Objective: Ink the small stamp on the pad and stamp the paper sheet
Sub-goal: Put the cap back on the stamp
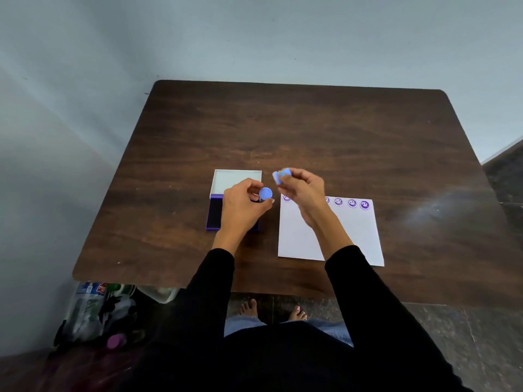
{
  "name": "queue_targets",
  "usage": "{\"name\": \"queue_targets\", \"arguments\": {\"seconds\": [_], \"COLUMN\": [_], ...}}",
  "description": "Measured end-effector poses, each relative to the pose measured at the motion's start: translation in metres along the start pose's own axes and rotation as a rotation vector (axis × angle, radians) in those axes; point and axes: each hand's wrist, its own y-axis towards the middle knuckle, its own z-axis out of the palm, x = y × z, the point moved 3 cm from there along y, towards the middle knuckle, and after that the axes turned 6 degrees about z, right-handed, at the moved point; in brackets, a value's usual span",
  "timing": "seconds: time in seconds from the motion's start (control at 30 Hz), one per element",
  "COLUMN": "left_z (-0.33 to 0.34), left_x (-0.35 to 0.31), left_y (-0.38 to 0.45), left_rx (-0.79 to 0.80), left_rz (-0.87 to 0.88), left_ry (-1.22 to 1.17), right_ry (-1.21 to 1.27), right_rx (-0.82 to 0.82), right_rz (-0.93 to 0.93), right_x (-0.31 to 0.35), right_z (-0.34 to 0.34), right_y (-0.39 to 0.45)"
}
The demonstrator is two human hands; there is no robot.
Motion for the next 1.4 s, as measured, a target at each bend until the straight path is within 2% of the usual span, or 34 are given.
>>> {"name": "queue_targets", "arguments": {"seconds": [0.1, 0.37, 0.6, 1.1, 1.4], "left_z": [-0.006, -0.015, -0.016, -0.023, -0.022], "left_x": [0.001, 0.003, 0.002, 0.000, 0.004], "left_y": [-0.003, -0.012, -0.014, -0.018, -0.015], "left_rx": [-0.029, -0.083, -0.061, -0.127, -0.106], "left_rz": [0.009, -0.009, 0.012, 0.023, -0.001], "left_ry": [0.007, -0.005, 0.066, -0.134, -0.127], "right_ry": [-0.102, -0.155, -0.245, -0.065, 0.001], "right_rx": [0.073, 0.093, 0.126, 0.167, 0.184], "right_rz": [0.029, 0.054, 0.026, 0.120, 0.203], "right_x": [-0.008, -0.013, -0.016, -0.016, -0.015], "right_z": [0.011, 0.020, 0.025, 0.025, 0.024], "right_y": [0.000, -0.002, -0.003, -0.005, -0.006]}}
